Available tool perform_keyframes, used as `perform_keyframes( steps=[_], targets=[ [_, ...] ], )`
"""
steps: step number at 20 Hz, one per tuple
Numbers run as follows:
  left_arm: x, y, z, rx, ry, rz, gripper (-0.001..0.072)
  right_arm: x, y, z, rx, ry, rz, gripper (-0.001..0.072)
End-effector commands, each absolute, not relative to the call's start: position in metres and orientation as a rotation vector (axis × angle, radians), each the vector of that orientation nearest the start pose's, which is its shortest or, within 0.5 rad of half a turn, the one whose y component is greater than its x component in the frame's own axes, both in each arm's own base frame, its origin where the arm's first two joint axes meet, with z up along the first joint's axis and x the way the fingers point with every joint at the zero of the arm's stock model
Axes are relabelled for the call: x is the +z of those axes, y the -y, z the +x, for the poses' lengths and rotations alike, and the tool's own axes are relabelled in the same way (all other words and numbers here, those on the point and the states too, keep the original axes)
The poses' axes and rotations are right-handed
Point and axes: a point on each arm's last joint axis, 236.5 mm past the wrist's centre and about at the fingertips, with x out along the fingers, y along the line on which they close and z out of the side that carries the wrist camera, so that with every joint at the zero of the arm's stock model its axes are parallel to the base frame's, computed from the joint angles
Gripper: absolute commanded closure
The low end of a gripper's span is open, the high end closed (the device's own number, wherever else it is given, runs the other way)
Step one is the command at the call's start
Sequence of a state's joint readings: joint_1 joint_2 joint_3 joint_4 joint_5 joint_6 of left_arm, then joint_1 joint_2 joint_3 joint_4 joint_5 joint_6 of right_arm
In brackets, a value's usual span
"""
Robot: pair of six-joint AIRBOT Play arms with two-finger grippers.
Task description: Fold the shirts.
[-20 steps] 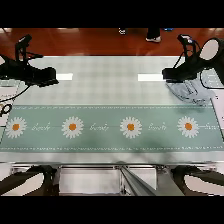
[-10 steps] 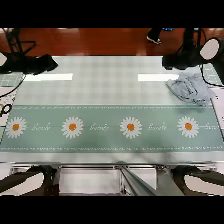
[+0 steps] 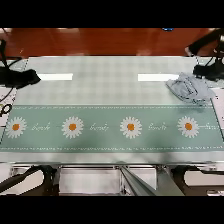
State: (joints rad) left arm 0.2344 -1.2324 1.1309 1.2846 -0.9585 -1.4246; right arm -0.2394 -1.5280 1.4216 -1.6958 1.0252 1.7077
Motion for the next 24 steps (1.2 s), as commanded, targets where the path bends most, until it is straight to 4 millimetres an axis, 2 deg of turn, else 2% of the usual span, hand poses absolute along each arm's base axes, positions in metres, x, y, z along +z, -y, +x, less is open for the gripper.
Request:
perform_keyframes(
  steps=[1, 3, 5, 6, 7, 9, 10, 11, 14, 16, 18, 19, 21, 24],
  targets=[
    [0.009, -0.045, 0.403, 0.015, -1.053, -0.252, 0.0199, -0.054, 0.157, 0.431, -0.377, -1.298, 0.321, 0.0294],
    [0.0, -0.046, 0.403, 0.024, -1.046, -0.261, 0.0199, -0.074, 0.157, 0.429, -0.379, -1.34, 0.33, 0.0294],
    [-0.004, -0.047, 0.405, 0.031, -1.037, -0.266, 0.0199, -0.095, 0.146, 0.424, -0.361, -1.402, 0.341, 0.0316],
    [-0.005, -0.045, 0.405, 0.029, -1.038, -0.273, 0.0199, -0.101, 0.14, 0.423, -0.347, -1.42, 0.348, 0.0439],
    [-0.005, -0.045, 0.405, 0.027, -1.038, -0.277, 0.0199, -0.1, 0.134, 0.426, -0.311, -1.42, 0.335, 0.0671],
    [0.005, -0.047, 0.41, 0.029, -1.014, -0.276, 0.0199, -0.08, 0.131, 0.438, -0.278, -1.376, 0.317, 0.0688],
    [0.018, -0.05, 0.415, 0.034, -0.983, -0.275, 0.0199, -0.059, 0.132, 0.445, -0.27, -1.335, 0.306, 0.0688],
    [0.039, -0.053, 0.421, 0.037, -0.932, -0.267, 0.0199, -0.031, 0.135, 0.452, -0.26, -1.285, 0.279, 0.0688],
    [0.124, -0.052, 0.432, 0.026, -0.73, -0.255, 0.0199, 0.071, 0.138, 0.469, -0.241, -1.063, 0.216, 0.0688],
    [0.185, -0.043, 0.43, 0.007, -0.553, -0.286, 0.02, 0.144, 0.129, 0.471, -0.206, -0.898, 0.192, 0.0688],
    [0.223, -0.033, 0.418, -0.018, -0.455, -0.304, 0.02, 0.21, 0.108, 0.463, -0.152, -0.757, 0.149, 0.0689],
    [0.233, -0.028, 0.41, -0.031, -0.441, -0.304, 0.02, 0.242, 0.094, 0.457, -0.123, -0.69, 0.12, 0.0689],
    [0.236, -0.005, 0.388, -0.101, -0.489, -0.336, 0.02, 0.303, 0.05, 0.444, -0.023, -0.55, 0.088, 0.0688],
    [0.216, 0.022, 0.356, -0.186, -0.637, -0.34, 0.02, 0.383, -0.003, 0.416, 0.088, -0.355, 0.029, 0.0689]
  ],
)
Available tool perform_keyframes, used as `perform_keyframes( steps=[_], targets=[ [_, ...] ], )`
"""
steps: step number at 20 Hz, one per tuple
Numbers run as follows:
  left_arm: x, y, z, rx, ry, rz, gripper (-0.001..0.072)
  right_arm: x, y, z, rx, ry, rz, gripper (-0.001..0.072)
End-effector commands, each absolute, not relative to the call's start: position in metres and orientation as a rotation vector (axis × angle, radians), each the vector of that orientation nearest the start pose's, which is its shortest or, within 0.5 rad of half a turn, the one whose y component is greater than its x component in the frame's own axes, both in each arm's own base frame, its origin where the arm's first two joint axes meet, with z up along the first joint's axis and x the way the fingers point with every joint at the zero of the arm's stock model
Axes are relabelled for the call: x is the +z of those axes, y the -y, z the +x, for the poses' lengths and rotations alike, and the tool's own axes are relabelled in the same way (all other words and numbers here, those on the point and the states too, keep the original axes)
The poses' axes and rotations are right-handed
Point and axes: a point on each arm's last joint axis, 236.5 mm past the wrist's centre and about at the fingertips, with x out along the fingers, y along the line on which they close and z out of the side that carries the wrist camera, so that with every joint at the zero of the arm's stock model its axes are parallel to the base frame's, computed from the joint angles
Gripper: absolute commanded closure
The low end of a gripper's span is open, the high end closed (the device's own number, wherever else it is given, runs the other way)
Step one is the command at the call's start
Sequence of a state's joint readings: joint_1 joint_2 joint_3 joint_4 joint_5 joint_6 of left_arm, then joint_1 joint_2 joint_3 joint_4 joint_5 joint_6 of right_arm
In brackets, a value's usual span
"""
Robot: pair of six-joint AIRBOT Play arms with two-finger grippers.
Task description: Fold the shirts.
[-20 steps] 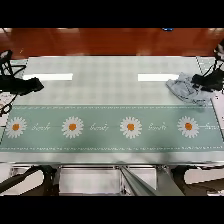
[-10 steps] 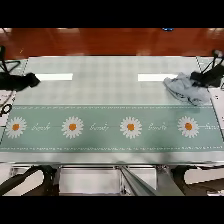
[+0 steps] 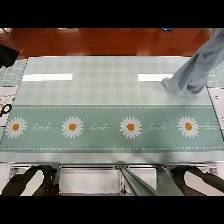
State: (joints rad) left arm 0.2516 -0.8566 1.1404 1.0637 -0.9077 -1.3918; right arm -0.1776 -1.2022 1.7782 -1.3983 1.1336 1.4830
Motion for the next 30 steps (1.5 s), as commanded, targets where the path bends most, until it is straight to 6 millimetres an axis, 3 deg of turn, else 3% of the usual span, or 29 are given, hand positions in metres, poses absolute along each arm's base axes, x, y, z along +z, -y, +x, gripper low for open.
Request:
perform_keyframes(
  steps=[1, 3, 4, 5, 7, 10, 13, 16, 19, 21, 22, 23, 24, 26, 28, 30],
  targets=[
    [0.21, 0.024, 0.351, -0.196, -0.666, -0.341, 0.02, 0.405, -0.018, 0.405, 0.12, -0.305, 0.018, 0.0689],
    [0.204, 0.023, 0.353, -0.202, -0.667, -0.31, 0.02, 0.435, -0.044, 0.384, 0.185, -0.238, 0.002, 0.0689],
    [0.204, 0.018, 0.359, -0.194, -0.649, -0.287, 0.02, 0.441, -0.062, 0.374, 0.243, -0.23, 0.007, 0.0689],
    [0.202, 0.013, 0.362, -0.179, -0.648, -0.296, 0.0201, 0.439, -0.082, 0.365, 0.307, -0.246, 0.014, 0.0689],
    [0.195, 0.011, 0.362, -0.165, -0.68, -0.339, 0.02, 0.414, -0.124, 0.352, 0.438, -0.352, 0.003, 0.0689],
    [0.188, 0.017, 0.354, -0.182, -0.725, -0.342, 0.0201, 0.346, -0.19, 0.345, 0.602, -0.56, -0.025, 0.0688],
    [0.178, 0.008, 0.36, -0.155, -0.72, -0.357, 0.02, 0.233, -0.267, 0.339, 0.712, -0.834, -0.017, 0.0688],
    [0.164, 0.018, 0.354, -0.183, -0.767, -0.423, 0.02, 0.129, -0.348, 0.337, 0.776, -0.983, 0.017, 0.0688],
    [0.138, 0.026, 0.343, -0.18, -0.849, -0.503, 0.0201, 0.061, -0.419, 0.332, 0.845, -1.104, 0.161, 0.0688],
    [0.119, 0.03, 0.336, -0.183, -0.901, -0.52, 0.0201, 0.033, -0.447, 0.334, 0.86, -1.167, 0.303, 0.0688],
    [0.11, 0.032, 0.333, -0.185, -0.923, -0.53, 0.02, 0.024, -0.456, 0.336, 0.865, -1.182, 0.351, 0.0686],
    [0.102, 0.037, 0.329, -0.194, -0.944, -0.54, 0.02, 0.02, -0.463, 0.339, 0.872, -1.183, 0.382, 0.0569],
    [0.093, 0.042, 0.325, -0.204, -0.971, -0.544, 0.02, 0.02, -0.467, 0.343, 0.887, -1.171, 0.38, 0.0289],
    [0.077, 0.051, 0.318, -0.225, -1.014, -0.523, 0.02, 0.035, -0.45, 0.36, 0.904, -1.144, 0.339, 0.0298],
    [0.06, 0.052, 0.308, -0.226, -1.064, -0.479, 0.02, 0.061, -0.395, 0.39, 0.853, -1.135, 0.321, 0.0304],
    [0.039, 0.055, 0.287, -0.235, -1.162, -0.467, 0.02, 0.083, -0.305, 0.416, 0.732, -1.135, 0.263, 0.0304]
  ],
)
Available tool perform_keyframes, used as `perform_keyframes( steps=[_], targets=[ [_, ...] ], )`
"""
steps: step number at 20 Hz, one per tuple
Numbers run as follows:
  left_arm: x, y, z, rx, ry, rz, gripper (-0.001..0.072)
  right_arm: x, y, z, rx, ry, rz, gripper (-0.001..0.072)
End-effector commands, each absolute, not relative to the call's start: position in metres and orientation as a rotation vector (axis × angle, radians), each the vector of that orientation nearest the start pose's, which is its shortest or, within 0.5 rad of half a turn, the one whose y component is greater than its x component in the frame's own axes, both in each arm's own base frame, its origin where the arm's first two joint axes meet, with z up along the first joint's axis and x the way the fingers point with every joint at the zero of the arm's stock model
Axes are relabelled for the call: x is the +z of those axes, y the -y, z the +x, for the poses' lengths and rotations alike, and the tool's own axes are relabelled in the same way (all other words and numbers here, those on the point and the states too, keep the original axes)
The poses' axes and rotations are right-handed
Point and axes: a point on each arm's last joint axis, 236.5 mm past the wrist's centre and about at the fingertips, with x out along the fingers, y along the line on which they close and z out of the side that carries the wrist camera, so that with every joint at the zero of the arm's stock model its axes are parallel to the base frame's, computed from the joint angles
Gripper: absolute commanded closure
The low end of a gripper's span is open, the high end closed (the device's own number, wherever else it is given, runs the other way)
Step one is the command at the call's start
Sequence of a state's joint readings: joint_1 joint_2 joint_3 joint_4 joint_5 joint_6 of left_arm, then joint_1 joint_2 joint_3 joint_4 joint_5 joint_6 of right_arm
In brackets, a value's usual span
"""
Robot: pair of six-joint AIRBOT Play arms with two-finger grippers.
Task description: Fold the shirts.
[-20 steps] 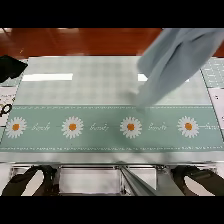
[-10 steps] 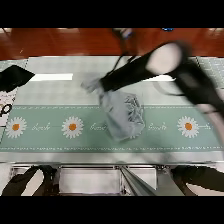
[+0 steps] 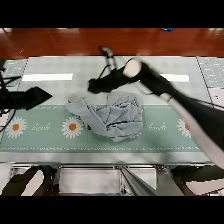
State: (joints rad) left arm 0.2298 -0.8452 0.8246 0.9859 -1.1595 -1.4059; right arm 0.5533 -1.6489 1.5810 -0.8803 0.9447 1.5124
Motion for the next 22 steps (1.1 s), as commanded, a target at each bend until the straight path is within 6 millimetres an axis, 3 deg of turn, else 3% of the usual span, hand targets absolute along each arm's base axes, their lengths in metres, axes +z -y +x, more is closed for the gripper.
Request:
perform_keyframes(
  steps=[1, 3, 4, 6, 8, 11, 14, 16, 19, 20, 22],
  targets=[
    [0.027, 0.059, 0.275, -0.24, -1.214, -0.479, 0.02, 0.089, -0.253, 0.421, 0.644, -1.148, 0.215, 0.0304],
    [0.0, 0.068, 0.255, -0.248, -1.293, -0.534, 0.02, 0.087, -0.168, 0.416, 0.459, -1.159, 0.198, 0.0304],
    [-0.01, 0.083, 0.246, -0.281, -1.326, -0.614, 0.02, 0.079, -0.135, 0.406, 0.383, -1.16, 0.24, 0.0304],
    [-0.02, 0.123, 0.231, -0.428, -1.344, -0.723, 0.02, 0.05, -0.093, 0.374, 0.27, -1.164, 0.356, 0.0304],
    [-0.044, 0.14, 0.225, -0.453, -1.348, -0.708, 0.02, 0.018, -0.069, 0.335, 0.198, -1.165, 0.456, 0.0304],
    [-0.066, 0.159, 0.231, -0.474, -1.331, -0.604, 0.02, -0.01, -0.055, 0.283, 0.163, -1.189, 0.56, 0.0304],
    [-0.085, 0.18, 0.234, -0.489, -1.337, -0.542, 0.02, -0.027, -0.065, 0.242, 0.209, -1.273, 0.581, 0.0304],
    [-0.087, 0.201, 0.234, -0.523, -1.364, -0.555, 0.02, -0.031, -0.069, 0.234, 0.217, -1.288, 0.589, 0.0304],
    [-0.091, 0.212, 0.246, -0.528, -1.355, -0.52, 0.0204, -0.03, -0.069, 0.236, 0.216, -1.279, 0.595, 0.0304],
    [-0.092, 0.212, 0.251, -0.518, -1.36, -0.529, 0.0287, -0.031, -0.069, 0.235, 0.217, -1.284, 0.593, 0.0304],
    [-0.089, 0.211, 0.259, -0.529, -1.362, -0.531, 0.068, -0.036, -0.069, 0.23, 0.214, -1.305, 0.589, 0.0304]
  ],
)
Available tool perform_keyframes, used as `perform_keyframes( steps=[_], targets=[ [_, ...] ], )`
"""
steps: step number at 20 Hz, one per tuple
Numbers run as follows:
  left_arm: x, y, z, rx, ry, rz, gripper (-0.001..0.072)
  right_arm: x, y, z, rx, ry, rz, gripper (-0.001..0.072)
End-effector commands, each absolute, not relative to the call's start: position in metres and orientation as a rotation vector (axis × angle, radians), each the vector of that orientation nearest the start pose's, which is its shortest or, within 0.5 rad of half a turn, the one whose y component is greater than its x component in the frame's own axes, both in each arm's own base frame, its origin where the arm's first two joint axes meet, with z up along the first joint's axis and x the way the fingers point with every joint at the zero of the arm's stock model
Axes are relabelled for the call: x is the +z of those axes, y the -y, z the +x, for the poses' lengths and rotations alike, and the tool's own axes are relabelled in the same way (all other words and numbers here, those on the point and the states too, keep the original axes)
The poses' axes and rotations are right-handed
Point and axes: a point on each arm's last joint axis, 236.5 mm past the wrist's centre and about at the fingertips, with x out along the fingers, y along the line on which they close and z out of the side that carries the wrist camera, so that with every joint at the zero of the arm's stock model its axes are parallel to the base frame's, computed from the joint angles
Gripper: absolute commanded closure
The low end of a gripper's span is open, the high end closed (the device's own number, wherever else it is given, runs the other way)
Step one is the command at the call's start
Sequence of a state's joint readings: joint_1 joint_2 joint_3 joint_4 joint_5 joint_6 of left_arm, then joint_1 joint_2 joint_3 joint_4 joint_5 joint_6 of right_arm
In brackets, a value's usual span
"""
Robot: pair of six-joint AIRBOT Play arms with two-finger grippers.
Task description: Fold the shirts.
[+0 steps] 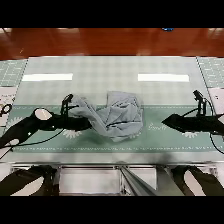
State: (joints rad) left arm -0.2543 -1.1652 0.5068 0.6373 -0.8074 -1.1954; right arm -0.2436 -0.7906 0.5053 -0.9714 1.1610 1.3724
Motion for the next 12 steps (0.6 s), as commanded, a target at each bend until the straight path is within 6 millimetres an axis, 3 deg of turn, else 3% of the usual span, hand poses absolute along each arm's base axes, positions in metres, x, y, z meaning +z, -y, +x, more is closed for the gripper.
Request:
perform_keyframes(
  steps=[1, 3, 6, 8, 10, 12],
  targets=[
    [-0.085, 0.209, 0.263, -0.533, -1.358, -0.53, 0.0688, -0.04, -0.071, 0.226, 0.215, -1.319, 0.604, 0.0304],
    [-0.079, 0.203, 0.266, -0.55, -1.362, -0.51, 0.0688, -0.05, -0.081, 0.218, 0.222, -1.337, 0.668, 0.0304],
    [-0.078, 0.197, 0.263, -0.553, -1.383, -0.517, 0.0688, -0.059, -0.091, 0.222, 0.218, -1.312, 0.726, 0.0304],
    [-0.078, 0.197, 0.262, -0.555, -1.388, -0.519, 0.0688, -0.065, -0.113, 0.226, 0.265, -1.335, 0.734, 0.0304],
    [-0.077, 0.197, 0.262, -0.555, -1.388, -0.519, 0.0688, -0.077, -0.135, 0.24, 0.293, -1.324, 0.735, 0.0304],
    [-0.077, 0.197, 0.262, -0.556, -1.388, -0.52, 0.0688, -0.089, -0.141, 0.259, 0.267, -1.317, 0.736, 0.0304]
  ],
)
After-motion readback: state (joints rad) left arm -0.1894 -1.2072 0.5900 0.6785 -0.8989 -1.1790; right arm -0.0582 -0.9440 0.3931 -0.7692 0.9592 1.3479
